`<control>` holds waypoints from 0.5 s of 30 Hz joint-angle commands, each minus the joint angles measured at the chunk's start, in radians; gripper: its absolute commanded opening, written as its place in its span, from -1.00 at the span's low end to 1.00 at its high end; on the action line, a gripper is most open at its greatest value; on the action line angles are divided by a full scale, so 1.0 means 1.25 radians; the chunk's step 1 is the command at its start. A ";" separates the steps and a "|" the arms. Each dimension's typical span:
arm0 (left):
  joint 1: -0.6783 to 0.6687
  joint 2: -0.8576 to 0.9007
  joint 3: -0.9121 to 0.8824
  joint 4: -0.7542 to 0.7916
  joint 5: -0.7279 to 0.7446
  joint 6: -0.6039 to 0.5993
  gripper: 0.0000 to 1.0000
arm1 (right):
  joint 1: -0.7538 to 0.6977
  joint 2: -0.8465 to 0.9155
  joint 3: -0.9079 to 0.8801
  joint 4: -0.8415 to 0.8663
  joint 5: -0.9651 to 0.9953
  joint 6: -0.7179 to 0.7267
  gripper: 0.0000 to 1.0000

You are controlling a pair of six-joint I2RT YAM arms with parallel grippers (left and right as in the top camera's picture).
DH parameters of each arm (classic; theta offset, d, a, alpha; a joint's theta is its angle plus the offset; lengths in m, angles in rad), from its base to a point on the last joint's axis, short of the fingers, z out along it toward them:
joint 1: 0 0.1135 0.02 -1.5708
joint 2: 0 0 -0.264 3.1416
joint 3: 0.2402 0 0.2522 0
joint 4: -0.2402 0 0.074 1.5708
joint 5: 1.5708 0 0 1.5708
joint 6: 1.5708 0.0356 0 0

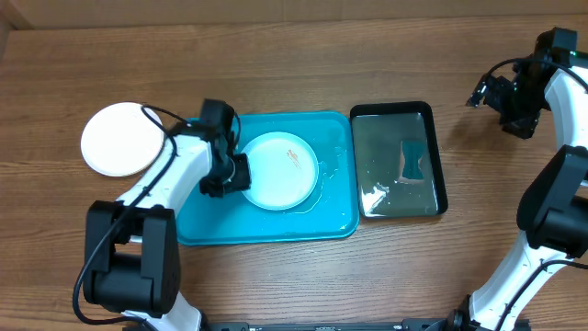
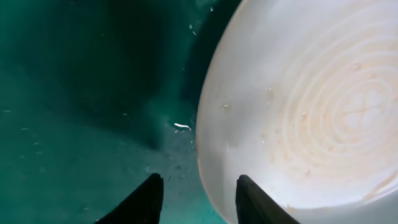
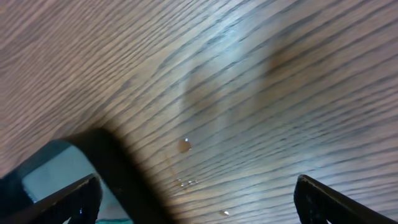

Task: Clean dirty plates on tray and stack at the side
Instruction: 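Hold the light-blue plate's rim steady with the left gripper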

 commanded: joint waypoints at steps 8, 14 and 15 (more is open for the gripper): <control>-0.005 -0.007 -0.029 0.039 0.012 -0.029 -0.53 | -0.002 -0.024 0.015 -0.018 -0.025 0.001 0.79; -0.005 -0.007 -0.029 0.055 0.009 -0.029 -0.62 | 0.015 -0.024 0.015 -0.072 -0.037 -0.032 0.35; -0.005 -0.007 -0.029 0.058 0.009 -0.029 -0.63 | 0.023 -0.024 0.015 -0.082 -0.042 -0.050 0.33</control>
